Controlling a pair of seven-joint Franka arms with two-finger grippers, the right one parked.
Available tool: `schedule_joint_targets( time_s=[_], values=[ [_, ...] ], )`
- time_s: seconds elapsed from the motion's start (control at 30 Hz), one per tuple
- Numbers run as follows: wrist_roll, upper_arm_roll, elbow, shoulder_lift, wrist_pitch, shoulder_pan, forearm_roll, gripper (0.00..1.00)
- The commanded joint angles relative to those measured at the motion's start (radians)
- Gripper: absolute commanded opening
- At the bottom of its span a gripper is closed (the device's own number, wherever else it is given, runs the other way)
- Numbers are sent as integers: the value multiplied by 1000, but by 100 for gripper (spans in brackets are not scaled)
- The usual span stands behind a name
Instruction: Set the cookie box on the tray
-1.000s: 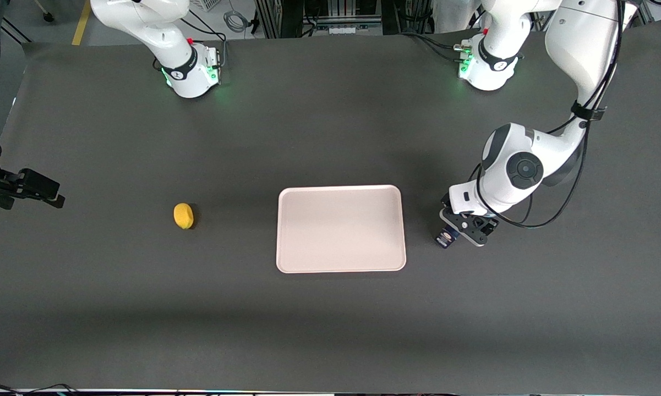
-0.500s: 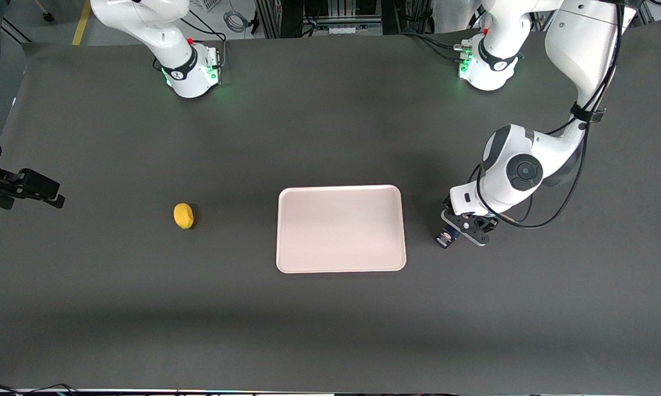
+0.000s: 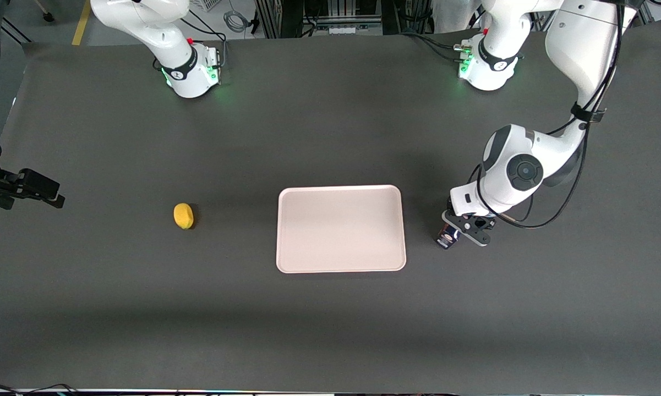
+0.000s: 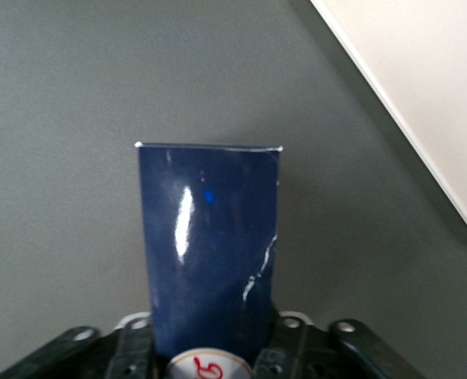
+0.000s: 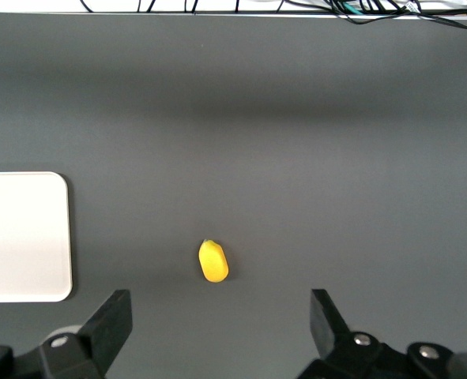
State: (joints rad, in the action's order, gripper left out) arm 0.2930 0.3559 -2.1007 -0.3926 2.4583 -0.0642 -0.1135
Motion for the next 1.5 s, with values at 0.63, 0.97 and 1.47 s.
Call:
schedule_joint_targets(
  time_s=[0.63, 0.97, 1.47],
  values=[
    [-92, -6, 237, 136, -384, 14, 0, 12],
    [-238, -8, 464, 155, -620, 50, 135, 12],
    [-675, -5, 613, 150, -687, 196, 153, 12]
  ],
)
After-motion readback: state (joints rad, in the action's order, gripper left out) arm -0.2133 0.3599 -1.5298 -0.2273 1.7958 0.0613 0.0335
